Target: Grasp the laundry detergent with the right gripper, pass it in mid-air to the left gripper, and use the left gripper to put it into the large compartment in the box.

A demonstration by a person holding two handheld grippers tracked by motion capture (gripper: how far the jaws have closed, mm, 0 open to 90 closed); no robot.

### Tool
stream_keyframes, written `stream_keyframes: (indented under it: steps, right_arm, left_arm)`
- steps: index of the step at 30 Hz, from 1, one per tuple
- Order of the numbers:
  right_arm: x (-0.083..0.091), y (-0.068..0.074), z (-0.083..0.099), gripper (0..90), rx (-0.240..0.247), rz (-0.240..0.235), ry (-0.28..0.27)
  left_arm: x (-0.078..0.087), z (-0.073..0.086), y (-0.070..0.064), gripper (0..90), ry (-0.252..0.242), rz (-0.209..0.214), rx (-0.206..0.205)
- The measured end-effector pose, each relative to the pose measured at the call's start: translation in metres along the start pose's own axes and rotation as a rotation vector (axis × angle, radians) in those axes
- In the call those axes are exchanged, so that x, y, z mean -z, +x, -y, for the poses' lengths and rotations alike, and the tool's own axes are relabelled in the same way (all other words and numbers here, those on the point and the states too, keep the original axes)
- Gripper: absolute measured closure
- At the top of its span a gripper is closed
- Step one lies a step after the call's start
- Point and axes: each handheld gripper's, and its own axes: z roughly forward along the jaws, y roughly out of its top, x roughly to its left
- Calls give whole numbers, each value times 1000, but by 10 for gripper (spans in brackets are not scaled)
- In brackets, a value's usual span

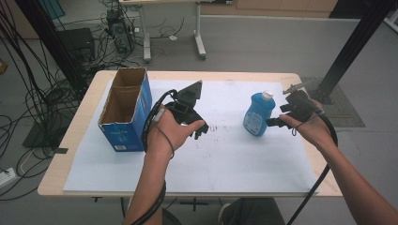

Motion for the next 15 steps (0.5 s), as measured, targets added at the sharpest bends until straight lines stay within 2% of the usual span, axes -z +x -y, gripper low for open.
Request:
stream_keyframes:
  steps: [15]
  right_arm:
    - [-17, 5, 5, 32, 15, 39, -79]
  left_arm:
    - [-3, -2, 0, 55, 4, 4, 0]
